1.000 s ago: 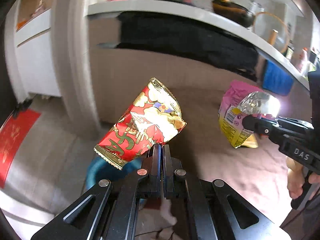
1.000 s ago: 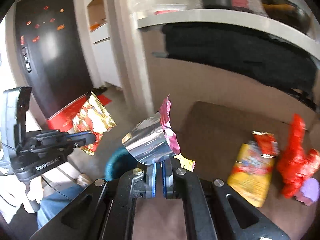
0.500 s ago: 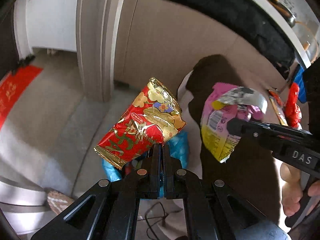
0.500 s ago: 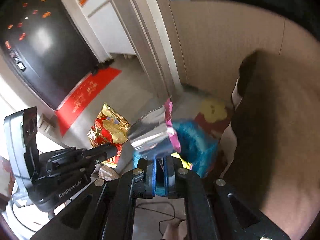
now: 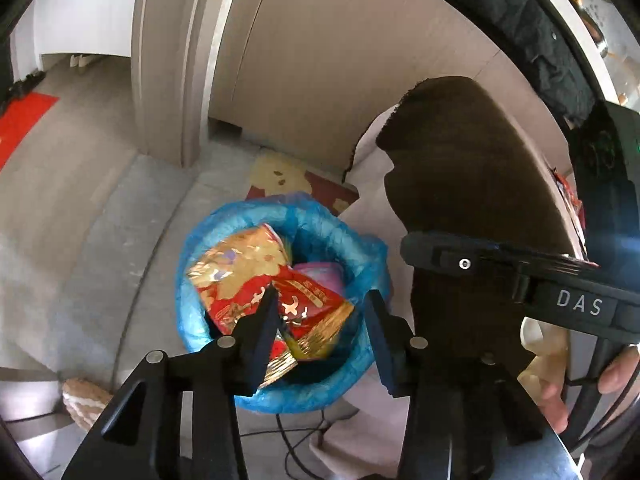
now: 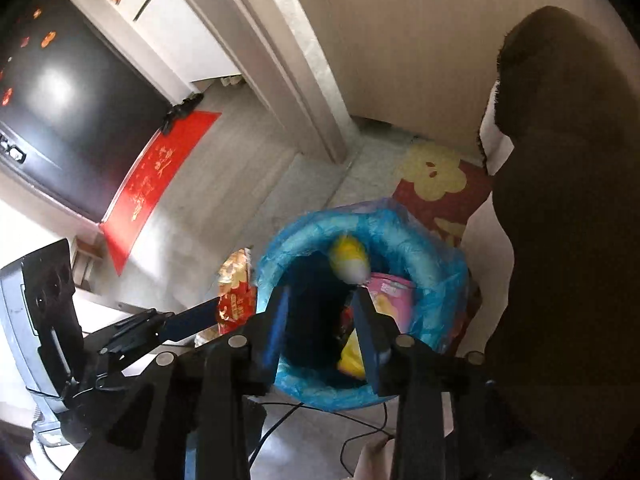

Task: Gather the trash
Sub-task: 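Carry both snack bags over the blue bin and open both tools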

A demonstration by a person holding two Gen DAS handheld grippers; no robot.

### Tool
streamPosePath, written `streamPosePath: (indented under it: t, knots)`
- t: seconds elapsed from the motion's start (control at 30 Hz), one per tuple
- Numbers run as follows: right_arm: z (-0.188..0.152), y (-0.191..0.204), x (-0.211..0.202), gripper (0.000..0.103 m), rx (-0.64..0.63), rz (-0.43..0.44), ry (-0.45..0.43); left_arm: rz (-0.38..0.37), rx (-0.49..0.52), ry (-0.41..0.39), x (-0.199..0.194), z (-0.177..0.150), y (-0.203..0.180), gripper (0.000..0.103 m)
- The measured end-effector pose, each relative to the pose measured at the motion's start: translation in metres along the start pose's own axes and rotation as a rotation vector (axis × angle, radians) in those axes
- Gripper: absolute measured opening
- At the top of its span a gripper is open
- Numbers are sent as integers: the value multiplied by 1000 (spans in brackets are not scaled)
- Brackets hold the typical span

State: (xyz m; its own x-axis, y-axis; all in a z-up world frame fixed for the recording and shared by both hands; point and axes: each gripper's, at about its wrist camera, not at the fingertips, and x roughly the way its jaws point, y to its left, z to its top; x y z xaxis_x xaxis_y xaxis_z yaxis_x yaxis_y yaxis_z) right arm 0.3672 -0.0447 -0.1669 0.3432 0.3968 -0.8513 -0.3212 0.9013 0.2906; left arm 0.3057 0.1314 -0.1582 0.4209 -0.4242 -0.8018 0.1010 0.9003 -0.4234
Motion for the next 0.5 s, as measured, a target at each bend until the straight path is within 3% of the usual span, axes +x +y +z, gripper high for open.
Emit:
streamPosePath:
  t: [0.17, 0.37, 0.5]
  knots:
    - [4, 4, -18, 33, -43, -35, -31, -49, -5, 26, 13, 5, -7, 46]
    - [6, -1, -66, 33, -108, -79, -119, 83, 65, 32, 20, 7, -24, 46]
    - [4, -14, -112, 33, -132, -101, -202, 110, -4, 10, 16, 11, -26, 48]
